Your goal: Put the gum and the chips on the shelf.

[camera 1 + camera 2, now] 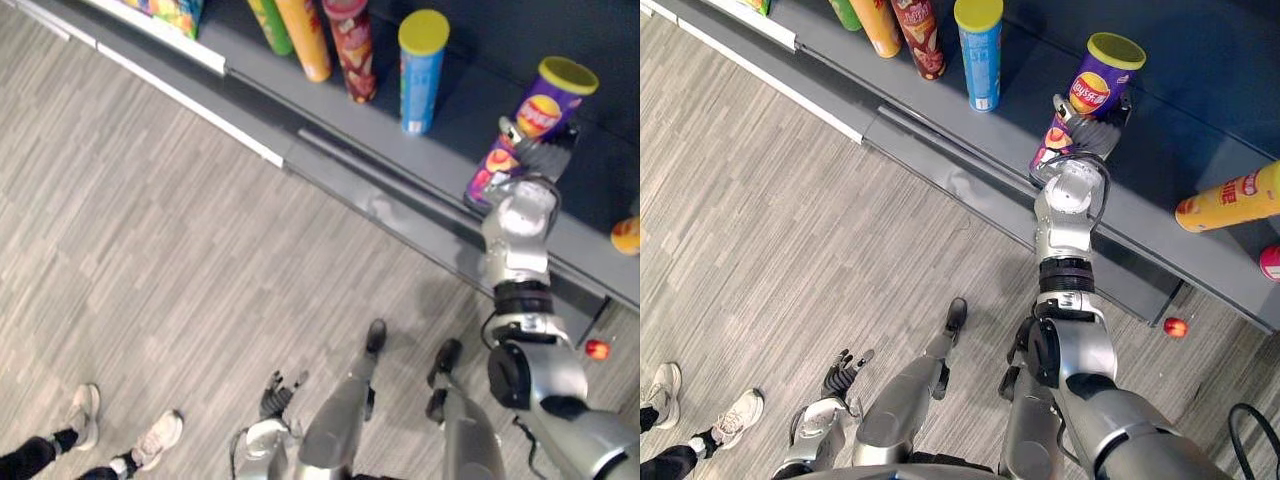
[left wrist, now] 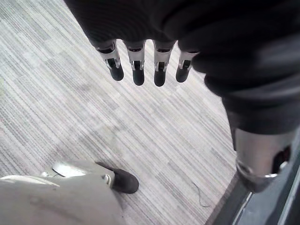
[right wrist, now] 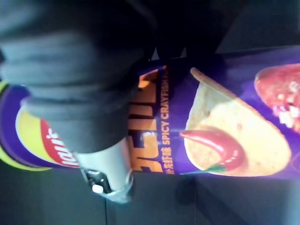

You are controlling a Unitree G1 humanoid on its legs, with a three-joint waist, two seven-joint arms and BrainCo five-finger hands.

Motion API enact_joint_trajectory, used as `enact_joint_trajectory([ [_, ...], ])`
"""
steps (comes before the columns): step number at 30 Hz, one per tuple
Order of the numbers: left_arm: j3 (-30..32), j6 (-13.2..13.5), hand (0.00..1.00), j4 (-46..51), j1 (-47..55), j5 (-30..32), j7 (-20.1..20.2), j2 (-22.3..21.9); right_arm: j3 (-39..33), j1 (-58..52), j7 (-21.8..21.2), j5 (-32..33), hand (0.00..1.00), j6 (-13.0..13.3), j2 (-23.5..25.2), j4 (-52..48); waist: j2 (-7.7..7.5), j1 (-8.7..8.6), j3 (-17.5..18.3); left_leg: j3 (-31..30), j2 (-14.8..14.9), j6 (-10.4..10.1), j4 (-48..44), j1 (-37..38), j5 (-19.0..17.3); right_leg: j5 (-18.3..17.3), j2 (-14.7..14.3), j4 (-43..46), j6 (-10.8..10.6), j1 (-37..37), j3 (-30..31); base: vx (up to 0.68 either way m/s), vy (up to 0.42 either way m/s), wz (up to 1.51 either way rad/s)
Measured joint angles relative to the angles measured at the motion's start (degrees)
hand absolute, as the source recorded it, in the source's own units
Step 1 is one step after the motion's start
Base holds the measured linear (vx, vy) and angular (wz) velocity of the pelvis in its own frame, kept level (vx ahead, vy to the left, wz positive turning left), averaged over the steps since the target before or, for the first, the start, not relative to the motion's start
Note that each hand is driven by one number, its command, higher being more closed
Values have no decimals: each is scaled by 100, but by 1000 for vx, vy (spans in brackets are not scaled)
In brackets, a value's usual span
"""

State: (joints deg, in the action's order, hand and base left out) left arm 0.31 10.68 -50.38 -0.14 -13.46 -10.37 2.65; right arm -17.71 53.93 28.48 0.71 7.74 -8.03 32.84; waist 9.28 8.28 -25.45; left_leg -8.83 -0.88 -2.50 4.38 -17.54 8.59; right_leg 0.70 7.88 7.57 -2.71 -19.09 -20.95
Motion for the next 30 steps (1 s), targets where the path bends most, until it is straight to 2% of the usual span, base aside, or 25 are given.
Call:
enact_joint_trajectory([
  [6, -13, 21, 0, -7, -57, -1, -36, 1, -7, 283, 4, 170, 100, 1, -24, 144, 98, 12, -84, -82, 8, -42, 13, -198, 62, -56, 27, 186, 76, -266, -43, -11, -45, 3],
  [10, -60, 44, 0, -1, -85, -35, -42, -20, -149, 319, 115, 185, 100, 2, -25, 144, 185, 136, -125, -97, 30, -100, 68, -243, 117, -190, 65, 454, 133, -450, -50, -14, -69, 3],
  [12, -88, 47, 0, -2, -93, -158, -42, -20, -209, 354, 164, 183, 100, 15, -40, 142, 237, 139, -143, -132, 14, -129, 68, -278, 136, -292, 125, 652, 135, -549, -76, -25, -61, 10],
  [16, -125, 54, 0, 2, -187, -205, -45, -40, -224, 633, 365, 155, 100, 51, -115, 89, 300, 148, -156, -159, -7, -178, 81, -488, 199, -465, 234, 1059, 189, -920, -98, -74, -101, 13],
  [17, -112, 120, 0, 29, -271, -207, -55, -103, -243, 678, 769, -83, 100, 49, -120, -218, 349, 141, -165, -114, -57, -198, 83, -636, 210, -675, 405, 1522, 225, -1243, -99, -125, -189, 17],
  [23, -90, 120, 0, 112, -310, -208, -57, -307, -429, 693, 977, -84, 100, 48, -122, -455, 352, 137, -163, 112, -47, -160, 82, -712, 251, -811, 505, 1768, 244, -1414, -87, -42, -90, 5],
  [26, -88, 122, 0, 131, -360, -209, -64, -344, -448, 782, 1224, -462, 100, 19, -181, -514, 357, 150, -160, 193, -47, -158, 82, -772, 262, -811, 506, 1775, 244, -1527, -19, -25, -63, -9],
  [30, -91, 123, 0, 142, -432, -219, -64, -396, -447, 786, 1276, -728, 100, 16, -297, -565, 358, 142, -160, 241, -47, -159, 82, -839, 261, -811, 503, 1814, 245, -1634, 37, -25, -58, -6],
])
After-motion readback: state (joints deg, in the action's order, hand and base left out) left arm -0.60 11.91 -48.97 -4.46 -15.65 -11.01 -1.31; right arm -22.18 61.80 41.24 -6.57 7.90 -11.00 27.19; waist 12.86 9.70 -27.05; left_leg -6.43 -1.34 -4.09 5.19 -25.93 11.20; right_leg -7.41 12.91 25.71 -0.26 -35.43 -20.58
